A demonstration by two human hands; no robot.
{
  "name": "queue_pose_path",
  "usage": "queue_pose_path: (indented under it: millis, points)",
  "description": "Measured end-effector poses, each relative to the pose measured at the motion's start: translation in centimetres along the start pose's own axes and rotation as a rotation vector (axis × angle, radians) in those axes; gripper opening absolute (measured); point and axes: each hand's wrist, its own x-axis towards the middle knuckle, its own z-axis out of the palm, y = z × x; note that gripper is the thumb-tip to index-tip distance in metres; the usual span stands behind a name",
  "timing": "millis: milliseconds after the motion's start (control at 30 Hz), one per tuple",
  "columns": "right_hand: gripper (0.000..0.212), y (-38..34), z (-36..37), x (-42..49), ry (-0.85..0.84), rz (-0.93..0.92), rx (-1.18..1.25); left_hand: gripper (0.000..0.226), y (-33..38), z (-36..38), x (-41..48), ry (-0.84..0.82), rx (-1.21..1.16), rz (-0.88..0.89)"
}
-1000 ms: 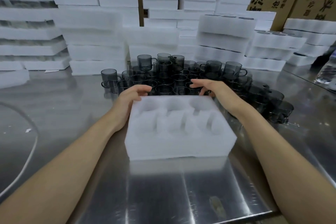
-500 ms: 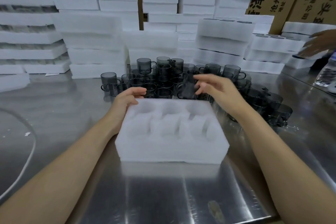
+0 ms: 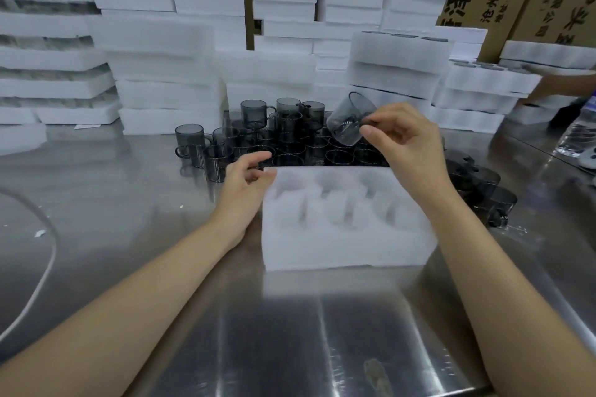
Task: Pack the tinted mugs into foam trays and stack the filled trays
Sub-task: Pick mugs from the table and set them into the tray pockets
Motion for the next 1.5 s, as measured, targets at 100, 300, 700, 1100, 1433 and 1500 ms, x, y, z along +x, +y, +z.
queue_pose_path:
  millis: [100,300,700,1100,1433,1500]
  points:
    - [0.016,-0.2,0.6,-0.2,-0.061,0.033,-0.069,0.036,0.1,0.1,-0.3,-0.078,-0.005,-0.024]
    - [0.012,-1.8,1.9,-0.6,0.024,-0.127,-0.204,0.042,0.1,0.4,-0.5,-0.119,0.045,0.049]
    - [0.004,-1.1,5.1,-2.4,-0.201,-0.375,-0.403,0.056,-0.1,0.7,-0.7,-0.039,0.091,0.237]
    - [0.014,-1.3,5.1,-2.5,-0.312,-0.295,-0.352,0.028,0.1,0.8,-0.4,-0.045,0.178,0.134]
    - [0.015,-1.0,5.0,-2.6,-0.467,-0.169,-0.346,0.034,0.4,0.5,-0.9,-0.136,0.106,0.239]
    - [0.031,-0.9,5.0,-2.6,-0.513,-0.124,-0.346,0.037,0.4,0.5,-0.9,-0.153,0.09,0.246]
